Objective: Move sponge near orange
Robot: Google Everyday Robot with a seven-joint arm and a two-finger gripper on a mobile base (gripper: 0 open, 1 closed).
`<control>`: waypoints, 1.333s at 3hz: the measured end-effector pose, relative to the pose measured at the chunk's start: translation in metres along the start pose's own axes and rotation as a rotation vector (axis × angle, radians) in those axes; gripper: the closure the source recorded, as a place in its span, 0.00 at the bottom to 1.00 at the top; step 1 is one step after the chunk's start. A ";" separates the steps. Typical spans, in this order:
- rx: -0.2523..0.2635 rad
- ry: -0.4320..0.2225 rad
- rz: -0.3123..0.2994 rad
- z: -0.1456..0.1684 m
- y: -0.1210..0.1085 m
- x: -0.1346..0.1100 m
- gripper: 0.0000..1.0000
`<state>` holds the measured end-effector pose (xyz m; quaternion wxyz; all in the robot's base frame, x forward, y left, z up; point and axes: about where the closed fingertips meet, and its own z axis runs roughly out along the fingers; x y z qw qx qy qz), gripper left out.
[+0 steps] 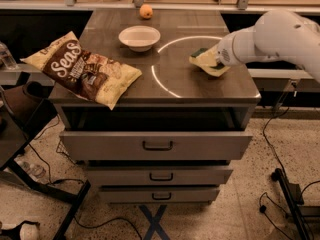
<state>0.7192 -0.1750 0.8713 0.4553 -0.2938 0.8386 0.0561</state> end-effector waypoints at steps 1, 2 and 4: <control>0.026 0.021 -0.054 0.000 -0.025 -0.041 1.00; 0.035 0.098 -0.086 0.020 -0.051 -0.059 1.00; 0.094 0.141 0.038 0.082 -0.110 -0.058 1.00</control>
Offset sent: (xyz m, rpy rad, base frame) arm 0.1469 -0.0366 0.1969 -0.1656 -0.1498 -0.0560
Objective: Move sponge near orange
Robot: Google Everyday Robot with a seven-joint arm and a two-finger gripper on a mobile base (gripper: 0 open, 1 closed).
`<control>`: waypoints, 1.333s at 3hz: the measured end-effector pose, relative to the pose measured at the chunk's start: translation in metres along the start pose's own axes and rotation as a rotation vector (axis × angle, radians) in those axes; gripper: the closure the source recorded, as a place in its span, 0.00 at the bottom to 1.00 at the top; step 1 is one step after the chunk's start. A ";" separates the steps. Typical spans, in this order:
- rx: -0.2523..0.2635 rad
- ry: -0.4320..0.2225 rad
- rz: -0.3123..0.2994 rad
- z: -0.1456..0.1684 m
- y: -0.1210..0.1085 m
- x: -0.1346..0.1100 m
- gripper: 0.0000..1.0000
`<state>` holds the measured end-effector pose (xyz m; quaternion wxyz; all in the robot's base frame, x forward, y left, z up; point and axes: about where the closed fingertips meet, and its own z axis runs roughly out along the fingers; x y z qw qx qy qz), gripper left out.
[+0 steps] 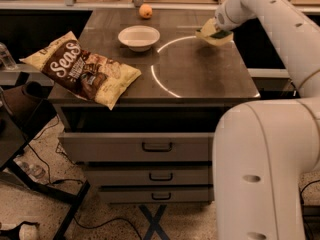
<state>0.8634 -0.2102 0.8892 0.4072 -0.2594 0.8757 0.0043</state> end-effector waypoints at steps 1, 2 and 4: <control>0.028 -0.040 -0.003 -0.009 -0.012 -0.021 1.00; 0.027 -0.040 -0.003 -0.009 -0.012 -0.021 1.00; 0.099 -0.081 0.106 0.047 -0.006 -0.047 1.00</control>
Offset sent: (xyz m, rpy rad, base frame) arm 0.0105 -0.0039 0.0227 0.0015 -0.0490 -0.0135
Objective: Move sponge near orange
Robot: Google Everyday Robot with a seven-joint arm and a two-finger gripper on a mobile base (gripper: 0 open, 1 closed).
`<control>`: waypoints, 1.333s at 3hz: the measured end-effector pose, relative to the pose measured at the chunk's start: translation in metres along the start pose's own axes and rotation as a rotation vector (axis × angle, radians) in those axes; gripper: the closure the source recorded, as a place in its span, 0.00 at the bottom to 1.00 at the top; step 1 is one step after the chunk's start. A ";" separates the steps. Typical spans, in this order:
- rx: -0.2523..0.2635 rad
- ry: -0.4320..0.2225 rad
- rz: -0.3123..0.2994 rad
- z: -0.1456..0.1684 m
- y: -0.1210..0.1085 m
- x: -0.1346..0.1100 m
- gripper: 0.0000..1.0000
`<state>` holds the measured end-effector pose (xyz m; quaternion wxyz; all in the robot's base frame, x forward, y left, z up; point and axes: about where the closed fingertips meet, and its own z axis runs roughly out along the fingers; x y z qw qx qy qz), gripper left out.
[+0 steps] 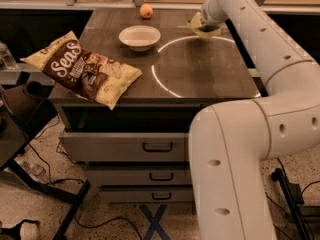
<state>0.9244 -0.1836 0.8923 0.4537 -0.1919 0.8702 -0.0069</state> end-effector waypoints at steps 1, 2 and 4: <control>0.027 -0.045 0.050 0.034 0.013 -0.014 1.00; 0.050 -0.082 0.074 0.058 0.023 -0.024 1.00; 0.099 -0.109 0.070 0.096 0.032 -0.021 1.00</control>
Offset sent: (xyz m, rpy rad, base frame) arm 0.1371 0.0460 -0.0020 0.0774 -0.1439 -0.0995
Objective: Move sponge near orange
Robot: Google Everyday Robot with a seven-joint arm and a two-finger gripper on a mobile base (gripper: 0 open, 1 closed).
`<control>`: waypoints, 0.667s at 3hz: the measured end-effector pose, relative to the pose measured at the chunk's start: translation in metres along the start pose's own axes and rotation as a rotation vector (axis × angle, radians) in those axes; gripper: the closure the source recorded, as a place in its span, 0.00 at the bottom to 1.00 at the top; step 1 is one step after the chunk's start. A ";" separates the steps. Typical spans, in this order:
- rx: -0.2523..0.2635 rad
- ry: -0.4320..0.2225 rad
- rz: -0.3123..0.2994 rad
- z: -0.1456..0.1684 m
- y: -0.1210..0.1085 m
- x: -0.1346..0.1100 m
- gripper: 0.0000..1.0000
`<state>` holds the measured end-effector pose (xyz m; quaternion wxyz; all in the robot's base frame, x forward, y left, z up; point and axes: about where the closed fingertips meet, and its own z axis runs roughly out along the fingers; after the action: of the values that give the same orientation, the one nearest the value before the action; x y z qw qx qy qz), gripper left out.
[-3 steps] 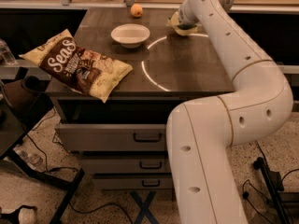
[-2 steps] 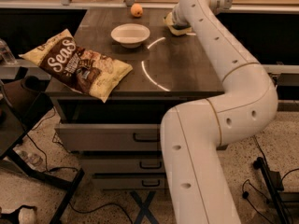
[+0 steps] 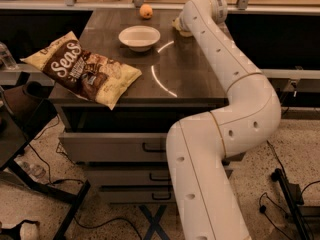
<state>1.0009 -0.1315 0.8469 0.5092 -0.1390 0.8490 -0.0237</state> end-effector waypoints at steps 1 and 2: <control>0.000 0.000 0.000 -0.003 0.000 -0.003 1.00; 0.000 0.000 0.000 -0.004 0.000 -0.003 1.00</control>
Offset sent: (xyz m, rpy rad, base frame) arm 0.2846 -0.0025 0.0407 0.1261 -0.0644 0.0762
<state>0.9987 -0.1309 0.8511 0.5093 -0.1390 0.8490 -0.0237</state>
